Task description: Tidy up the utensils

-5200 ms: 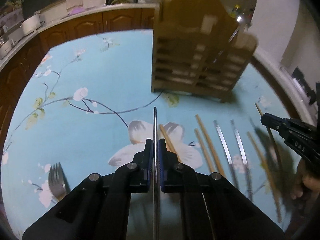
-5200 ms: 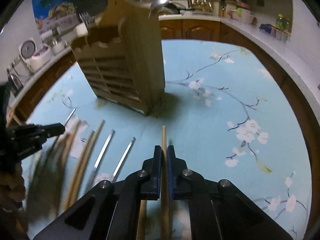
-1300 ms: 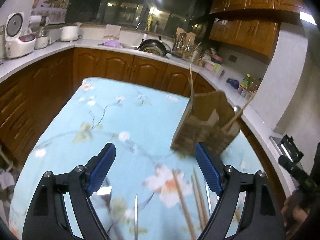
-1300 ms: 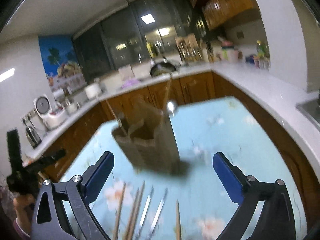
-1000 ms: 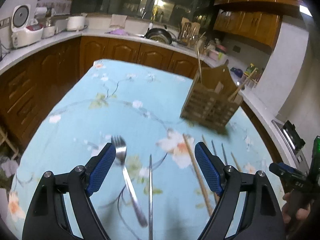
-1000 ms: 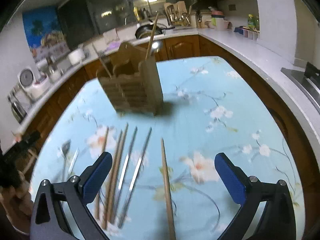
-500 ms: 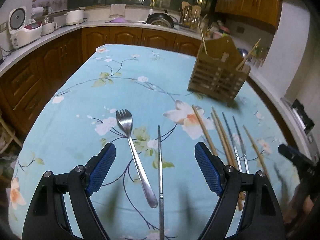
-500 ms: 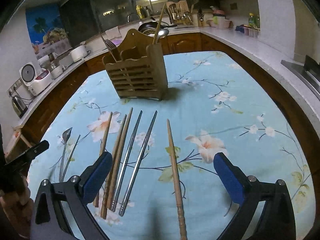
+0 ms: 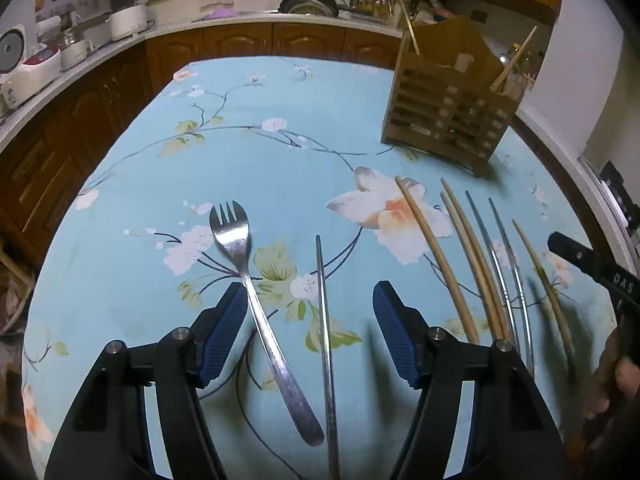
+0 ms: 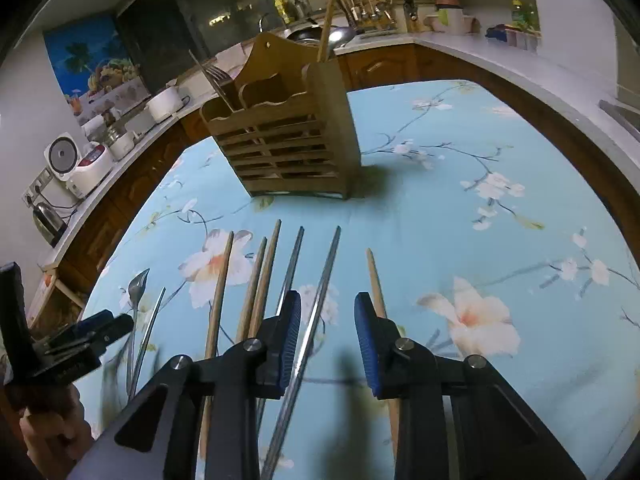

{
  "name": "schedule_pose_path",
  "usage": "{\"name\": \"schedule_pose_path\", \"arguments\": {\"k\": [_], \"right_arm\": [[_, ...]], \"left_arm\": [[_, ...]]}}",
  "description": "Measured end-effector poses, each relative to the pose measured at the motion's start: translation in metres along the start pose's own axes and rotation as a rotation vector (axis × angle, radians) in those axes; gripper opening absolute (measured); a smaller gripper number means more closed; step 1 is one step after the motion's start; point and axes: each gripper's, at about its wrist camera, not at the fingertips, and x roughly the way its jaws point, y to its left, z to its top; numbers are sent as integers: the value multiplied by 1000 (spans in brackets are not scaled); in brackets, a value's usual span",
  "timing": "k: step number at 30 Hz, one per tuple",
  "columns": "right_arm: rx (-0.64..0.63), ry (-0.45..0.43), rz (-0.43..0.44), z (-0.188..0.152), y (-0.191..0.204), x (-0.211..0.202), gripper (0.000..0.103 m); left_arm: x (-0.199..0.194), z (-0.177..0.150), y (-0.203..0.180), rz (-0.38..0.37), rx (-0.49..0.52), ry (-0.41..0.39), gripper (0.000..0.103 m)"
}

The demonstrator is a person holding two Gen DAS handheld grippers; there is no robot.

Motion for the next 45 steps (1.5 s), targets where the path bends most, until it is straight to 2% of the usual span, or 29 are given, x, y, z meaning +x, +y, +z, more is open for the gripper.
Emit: {"name": "schedule_pose_path", "arguments": {"k": [7, 11, 13, 16, 18, 19, 20, 21, 26, 30, 36, 45], "right_arm": [[-17, 49, -4, 16, 5, 33, 29], [-38, 92, -38, 24, 7, 58, 29], [-45, 121, -56, 26, 7, 72, 29], [-92, 109, -91, 30, 12, 80, 28], [-115, 113, -101, 33, 15, 84, 27], [-125, 111, -109, 33, 16, 85, 22], [-133, 109, -123, 34, 17, 87, 12], [-142, 107, -137, 34, 17, 87, 7], [-88, 108, -64, 35, 7, 81, 4], [-60, 67, -17, 35, 7, 57, 4], [-61, 3, 40, 38, 19, 17, 4], [-61, -120, 78, 51, 27, -42, 4]], "left_arm": [[21, 9, 0, -1, 14, 50, 61], [38, 10, -4, 0, 36, 88, 51], [41, 11, -9, 31, 76, 76, 51], [42, 12, -14, 35, 108, 65, 36], [41, 13, -17, 26, 125, 62, 13], [42, 14, -18, 21, 126, 62, 8], [42, 14, -18, 14, 125, 63, 5], [42, 15, -16, 5, 117, 64, 5], [35, 18, -7, -64, 53, 52, 4], [17, 22, -2, -112, 10, 15, 4], [-22, 32, 1, -164, -15, -67, 4], [-79, 49, -1, -215, -11, -193, 4]]}}
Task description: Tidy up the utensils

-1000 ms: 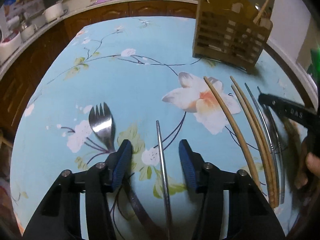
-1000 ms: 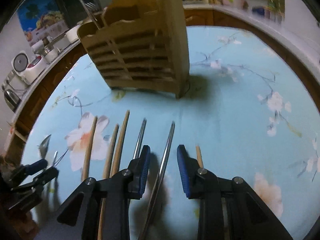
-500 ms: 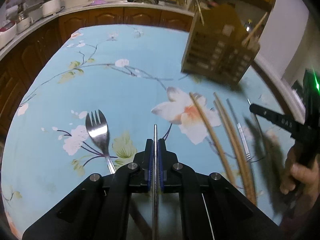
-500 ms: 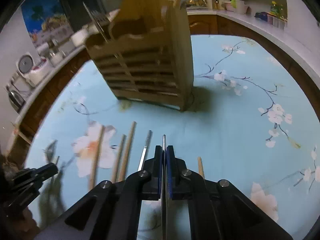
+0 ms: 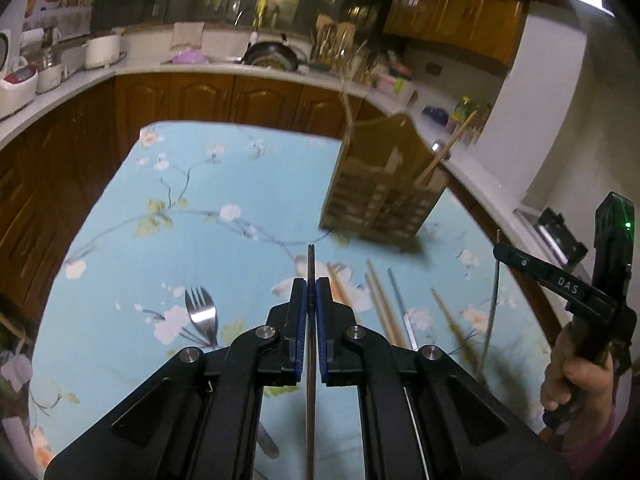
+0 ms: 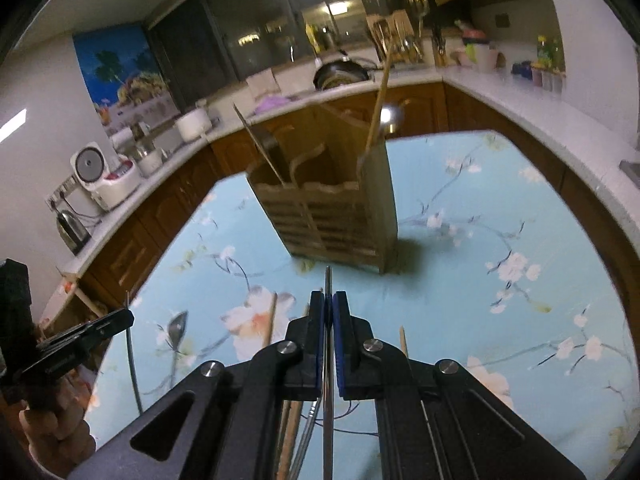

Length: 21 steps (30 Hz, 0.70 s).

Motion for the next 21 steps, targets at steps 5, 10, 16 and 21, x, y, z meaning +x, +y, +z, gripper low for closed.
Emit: {"name": "schedule_pose_path", "arguments": {"k": [5, 10, 16, 21], "right_arm": [[-9, -86, 7, 18, 5, -27, 4], [-16, -141, 0, 33, 6, -38, 4], [-12, -155, 1, 37, 4, -39, 4], [-9, -164, 2, 39, 2, -40, 4]], "left_arm": [[-17, 13, -6, -12, 11, -50, 4], [-21, 22, -8, -7, 19, -78, 4], [-23, 29, -10, -8, 23, -97, 4], [-27, 40, -13, -11, 27, -129, 4]]}}
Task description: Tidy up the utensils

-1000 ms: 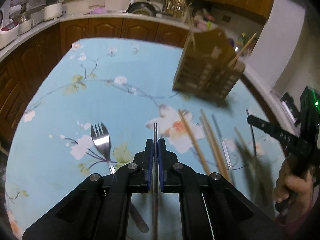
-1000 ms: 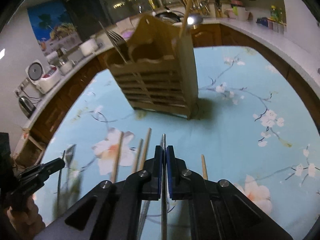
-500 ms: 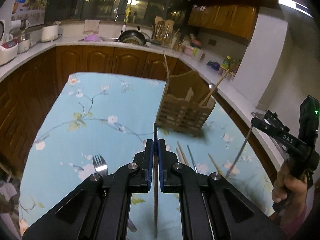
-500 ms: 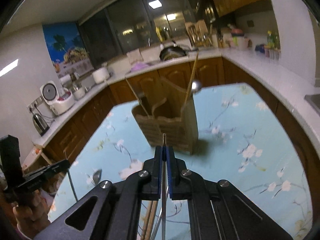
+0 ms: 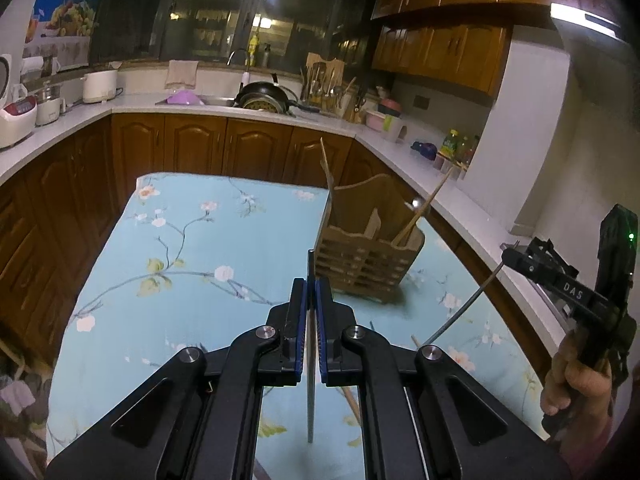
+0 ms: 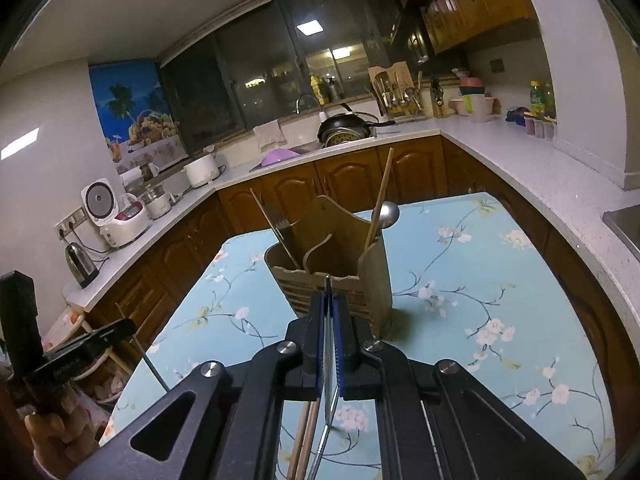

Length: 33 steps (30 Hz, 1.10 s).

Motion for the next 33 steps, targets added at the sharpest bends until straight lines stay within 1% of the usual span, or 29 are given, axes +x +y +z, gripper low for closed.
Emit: {"name": "schedule_pose_path", "arguments": {"k": [6, 12, 20, 26, 30, 33], "right_arm": [[-9, -32, -2, 13, 3, -6, 4], [-17, -85, -5, 37, 4, -11, 4], [-29, -202, -15, 82, 8, -18, 4], [-28, -267, -42, 117, 6, -7, 4], [-23, -274, -60, 127, -1, 10, 4], [-12, -262, -68, 125, -8, 26, 4]], "left_arm": [[2, 20, -6, -6, 11, -42, 4], [6, 52, -19, -13, 40, -104, 4], [21, 114, -34, -29, 62, -213, 4], [47, 160, -36, -43, 25, -272, 4], [75, 173, -35, -37, -10, -282, 4], [104, 169, -33, -31, -38, -262, 4]]}}
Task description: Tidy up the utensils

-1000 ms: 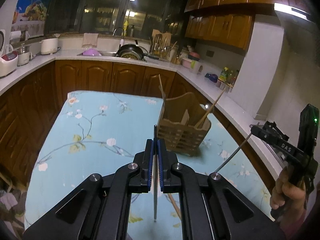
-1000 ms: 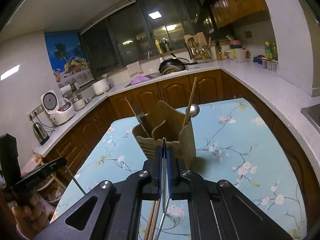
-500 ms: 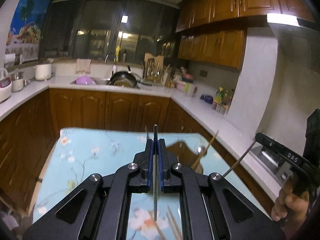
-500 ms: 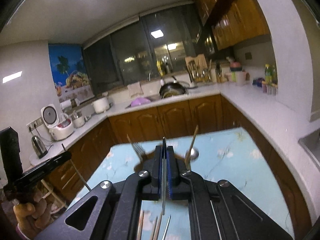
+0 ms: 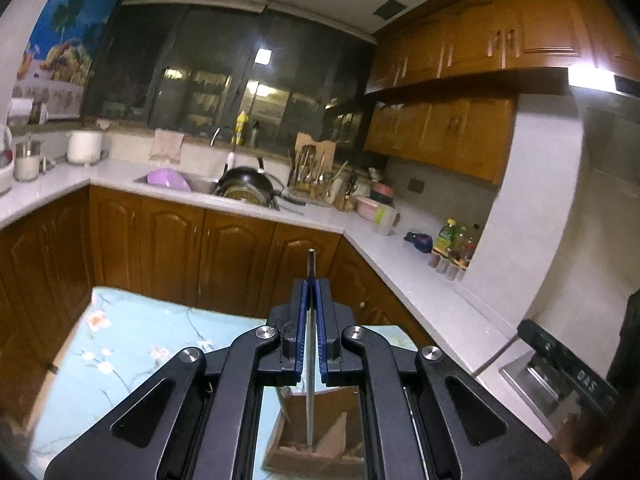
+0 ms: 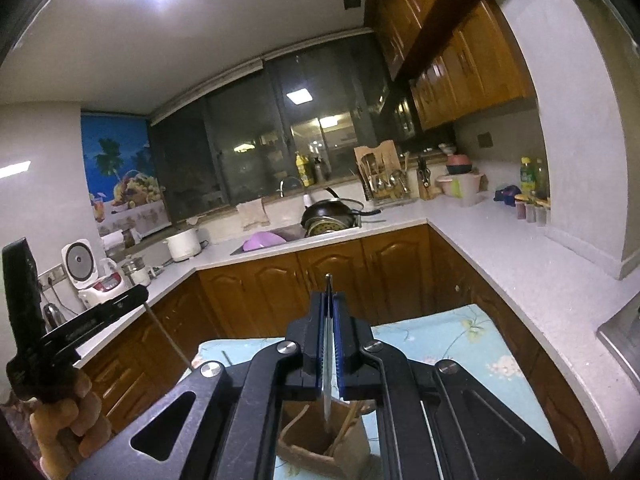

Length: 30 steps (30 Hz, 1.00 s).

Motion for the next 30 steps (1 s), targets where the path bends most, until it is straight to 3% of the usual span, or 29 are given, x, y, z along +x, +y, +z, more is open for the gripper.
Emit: {"name": "schedule_pose_path", "arguments": {"k": [6, 13, 28, 30], "right_arm": [[36, 64, 1, -26, -16, 30, 4], [54, 151, -3, -62, -25, 52, 4], [62, 198, -11, -72, -28, 59, 5], [69, 202, -10, -73, -31, 59, 5]], "left_arm": [[41, -43, 5, 33, -7, 70, 4], [56, -83, 10, 50, 12, 139, 4], [54, -86, 16, 55, 19, 153, 5], [56, -85, 16, 55, 15, 169, 11]]}}
